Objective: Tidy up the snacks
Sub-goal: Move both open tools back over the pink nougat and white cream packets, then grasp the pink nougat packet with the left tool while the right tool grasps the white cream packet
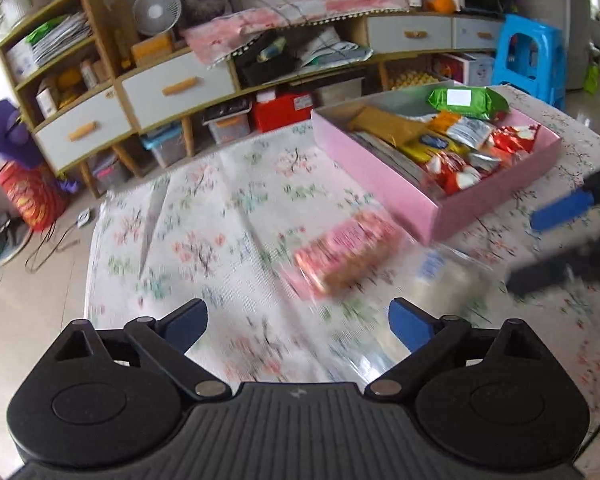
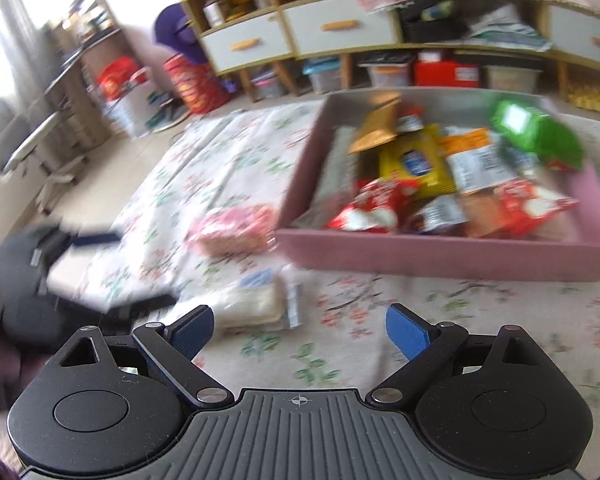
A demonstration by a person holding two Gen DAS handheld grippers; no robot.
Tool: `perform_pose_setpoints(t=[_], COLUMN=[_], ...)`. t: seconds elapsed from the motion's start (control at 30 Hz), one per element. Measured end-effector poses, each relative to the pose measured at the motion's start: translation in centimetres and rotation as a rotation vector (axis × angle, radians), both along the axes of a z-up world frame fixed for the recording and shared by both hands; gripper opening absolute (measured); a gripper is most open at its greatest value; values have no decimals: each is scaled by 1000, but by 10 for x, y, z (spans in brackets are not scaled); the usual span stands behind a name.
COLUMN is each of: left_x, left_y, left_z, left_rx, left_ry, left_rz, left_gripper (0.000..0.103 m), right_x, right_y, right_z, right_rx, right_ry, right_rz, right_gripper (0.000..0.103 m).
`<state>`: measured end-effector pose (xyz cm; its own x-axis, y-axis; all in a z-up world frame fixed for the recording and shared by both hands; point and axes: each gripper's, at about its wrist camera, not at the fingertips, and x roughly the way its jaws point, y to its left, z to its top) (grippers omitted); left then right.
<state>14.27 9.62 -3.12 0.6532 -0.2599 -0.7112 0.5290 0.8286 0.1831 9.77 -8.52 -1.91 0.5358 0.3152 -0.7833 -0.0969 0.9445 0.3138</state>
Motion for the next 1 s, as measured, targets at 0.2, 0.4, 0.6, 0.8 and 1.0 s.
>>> perform_pose_setpoints(t=[0.2,0.4,0.6,0.8,1.0], left_x=[35,46,48,35,8], left_y=[-7,-20,-12,5,17], left_z=[-13,-24,-25,-22,-16], left_rx=[6,19,-44,-68,-24], left_ry=[14,59,102,132,135], left_rz=[-139,-306,-243,-76,83], left_gripper=[77,66,48,46,46], right_x=[4,11,18,23,3], right_y=[7,15,18,12,22], right_z=[-10,-11,-19,-23,-20], right_rx=[35,35,31,121,66], right_ry=[61,32,-13,29,81], right_rz=[-82,-33,1,19,131], right_gripper=[93,90,53,16,10])
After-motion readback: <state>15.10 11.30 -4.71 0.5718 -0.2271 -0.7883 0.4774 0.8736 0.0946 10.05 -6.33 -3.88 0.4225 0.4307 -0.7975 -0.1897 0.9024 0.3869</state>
